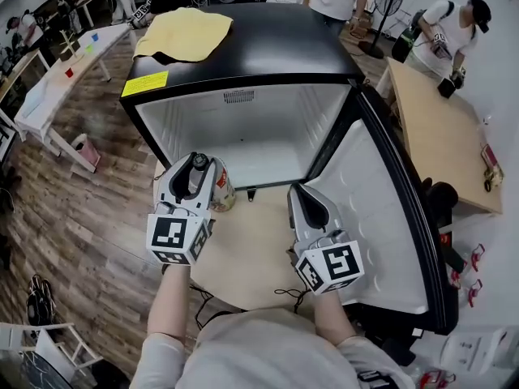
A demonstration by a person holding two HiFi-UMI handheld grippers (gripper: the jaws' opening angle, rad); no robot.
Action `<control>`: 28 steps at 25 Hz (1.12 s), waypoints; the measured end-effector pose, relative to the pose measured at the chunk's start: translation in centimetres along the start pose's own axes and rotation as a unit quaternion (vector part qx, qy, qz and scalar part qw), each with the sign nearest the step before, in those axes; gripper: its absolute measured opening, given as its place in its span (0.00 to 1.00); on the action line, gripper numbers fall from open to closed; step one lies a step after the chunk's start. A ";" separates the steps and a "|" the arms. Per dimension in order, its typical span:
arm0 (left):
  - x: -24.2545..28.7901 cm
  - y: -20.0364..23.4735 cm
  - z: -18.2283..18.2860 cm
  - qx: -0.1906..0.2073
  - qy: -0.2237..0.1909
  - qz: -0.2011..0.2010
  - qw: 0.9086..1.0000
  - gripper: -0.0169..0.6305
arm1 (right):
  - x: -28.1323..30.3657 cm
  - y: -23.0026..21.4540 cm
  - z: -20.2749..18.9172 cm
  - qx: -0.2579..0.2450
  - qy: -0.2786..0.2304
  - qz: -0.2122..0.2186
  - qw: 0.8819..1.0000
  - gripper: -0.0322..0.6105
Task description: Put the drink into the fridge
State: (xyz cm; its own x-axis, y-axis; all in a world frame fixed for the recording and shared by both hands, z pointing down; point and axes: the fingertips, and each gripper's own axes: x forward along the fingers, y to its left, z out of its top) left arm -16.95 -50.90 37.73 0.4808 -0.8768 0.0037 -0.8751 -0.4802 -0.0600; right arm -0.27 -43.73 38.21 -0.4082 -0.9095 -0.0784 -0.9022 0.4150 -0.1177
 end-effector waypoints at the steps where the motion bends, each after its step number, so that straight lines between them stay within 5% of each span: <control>1: 0.6 0.2 -0.4 0.000 0.006 0.000 1.000 0.26 | 0.1 -0.1 -0.1 -0.001 0.002 0.001 1.000 0.07; 28: 10.8 5.1 -7.3 0.009 0.065 0.059 0.996 0.26 | 1.9 -2.4 -3.4 0.018 0.045 0.005 0.999 0.07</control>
State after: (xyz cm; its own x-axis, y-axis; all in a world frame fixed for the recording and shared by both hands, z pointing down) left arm -16.61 -63.04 44.75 0.3629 -0.9235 0.1243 -0.9232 -0.3744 -0.0864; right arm 0.61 -46.54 41.68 -0.4285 -0.9035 0.0085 -0.8935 0.4223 -0.1528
